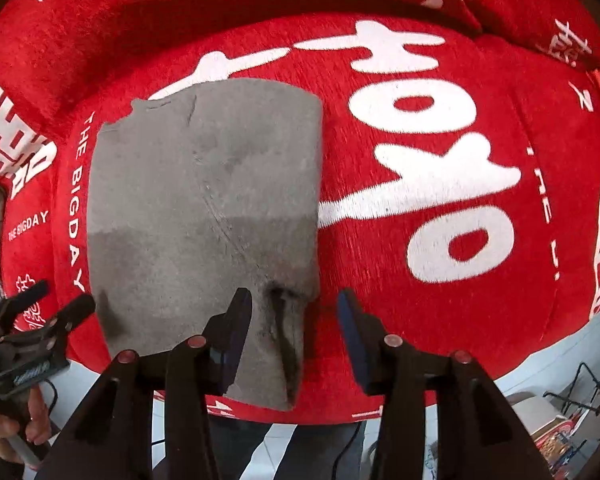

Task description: Fold small clothes

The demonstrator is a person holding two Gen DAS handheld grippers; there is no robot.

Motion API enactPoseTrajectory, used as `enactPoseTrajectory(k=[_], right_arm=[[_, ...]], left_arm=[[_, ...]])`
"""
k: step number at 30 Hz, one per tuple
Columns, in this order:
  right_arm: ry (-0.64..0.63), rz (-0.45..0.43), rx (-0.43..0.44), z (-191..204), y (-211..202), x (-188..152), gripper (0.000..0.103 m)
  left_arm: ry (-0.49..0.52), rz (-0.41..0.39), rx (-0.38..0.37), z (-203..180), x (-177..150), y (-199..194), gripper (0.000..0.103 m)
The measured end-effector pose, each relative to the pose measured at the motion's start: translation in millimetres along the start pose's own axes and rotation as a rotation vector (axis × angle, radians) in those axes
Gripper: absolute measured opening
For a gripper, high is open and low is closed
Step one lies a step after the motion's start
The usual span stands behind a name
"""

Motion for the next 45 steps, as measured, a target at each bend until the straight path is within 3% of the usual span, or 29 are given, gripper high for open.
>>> enactPoseTrajectory(k=[6,10,16,19,45], right_arm=[[0.014,0.01,-0.025,0.8,3.1,-3.7,0.049],[-0.007,-0.006,-0.06,4.1,-1.3,-7.2,0.085],[-0.047,-0.065,-0.132,13.0,-10.5,-6.2,0.086],[-0.034,-0.089,-0.133,13.4,-13.9,-3.3,0.103],[-0.028,-0.08,-0.138,24.2,-9.5,-0.9,0.103]], left_arm=[[-0.04,-0.008,-0.006,-0.2,4.3,-7.9,0.102],[-0.083,-0.012,0.038,8.5,8.0,-9.6,0.102],[-0.097,-0.022,0.057,12.8,10.7,-12.8,0.102],[-0.102,-0.032,0.055,13.2,12.0,-16.4,0.102],[-0.124,-0.047,0.053,15.7,12.9,-20.7,0.102]])
Point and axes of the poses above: each gripper's, at about its wrist camera, not at the fingertips, and y roughly the way its jaws point, z to its left, x to its top, the point moved 2 cm from there along y, roughly the way its jaws point, and after that the axes turned 8 degrees about x, right-handed, at the moved point
